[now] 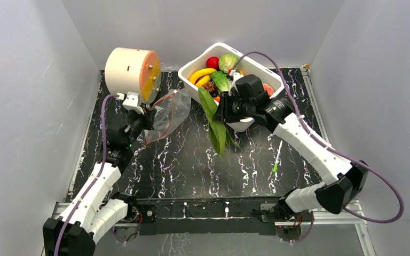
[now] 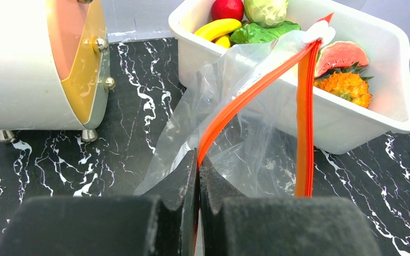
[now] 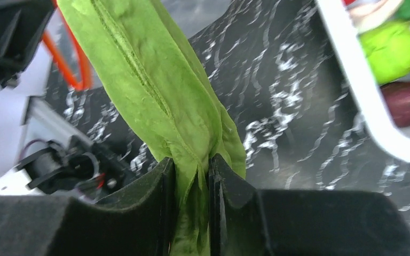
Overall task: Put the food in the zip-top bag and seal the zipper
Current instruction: Pick up the fake vegetable from the bin, then place the fake vegetable in the zipper food storage bag.
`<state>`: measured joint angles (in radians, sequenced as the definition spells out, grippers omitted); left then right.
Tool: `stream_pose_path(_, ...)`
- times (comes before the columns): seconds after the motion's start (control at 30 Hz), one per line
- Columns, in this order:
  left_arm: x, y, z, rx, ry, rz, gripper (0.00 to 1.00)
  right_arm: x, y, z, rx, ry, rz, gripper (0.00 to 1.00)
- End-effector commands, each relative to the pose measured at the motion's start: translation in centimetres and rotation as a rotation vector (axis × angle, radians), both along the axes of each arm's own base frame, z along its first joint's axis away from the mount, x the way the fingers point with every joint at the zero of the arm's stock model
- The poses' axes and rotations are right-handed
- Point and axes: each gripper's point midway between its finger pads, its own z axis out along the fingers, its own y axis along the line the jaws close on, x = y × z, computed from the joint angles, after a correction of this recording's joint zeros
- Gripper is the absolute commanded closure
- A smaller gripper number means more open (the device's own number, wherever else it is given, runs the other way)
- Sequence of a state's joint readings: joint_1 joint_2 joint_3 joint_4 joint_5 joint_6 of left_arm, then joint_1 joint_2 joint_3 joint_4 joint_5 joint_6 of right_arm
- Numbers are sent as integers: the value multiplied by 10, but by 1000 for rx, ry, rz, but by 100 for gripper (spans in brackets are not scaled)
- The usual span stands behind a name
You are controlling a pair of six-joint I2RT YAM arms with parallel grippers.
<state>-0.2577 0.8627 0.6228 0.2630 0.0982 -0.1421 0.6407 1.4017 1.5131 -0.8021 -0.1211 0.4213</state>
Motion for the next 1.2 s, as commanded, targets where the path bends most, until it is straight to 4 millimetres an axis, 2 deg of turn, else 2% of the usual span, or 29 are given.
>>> stream_pose_path(0.0,6,-4,8,-18,-29,-9,100,-34,32,41,345,69,53,85)
stream_pose_path(0.1,4,-7,1,-51,-6,-13,100,-54,47,50,518,126,100,86)
stream_pose_path(0.23,-2,-11,-8,-92,30,-29,100,-65,60,52,664,208,78,87)
stream_pose_path(0.4,-13,-20,-13,-124,56,-86,100,-80,88,34,620,285,100,88)
stream_pose_path(0.47,-16,-21,-16,-126,61,-94,100,-89,101,35,630,312,123,88)
stream_pose_path(0.67,-23,-26,-27,-144,88,-125,100,-107,134,20,651,449,167,86)
stream_pose_path(0.87,-30,-27,-30,-132,77,-142,100,-114,151,-4,665,596,164,80)
stream_pose_path(0.93,-32,-27,-29,-136,63,-147,100,-113,156,-9,655,612,157,77)
stream_pose_path(1.17,-41,-31,-24,-104,27,-201,100,-103,164,-38,609,648,103,77)
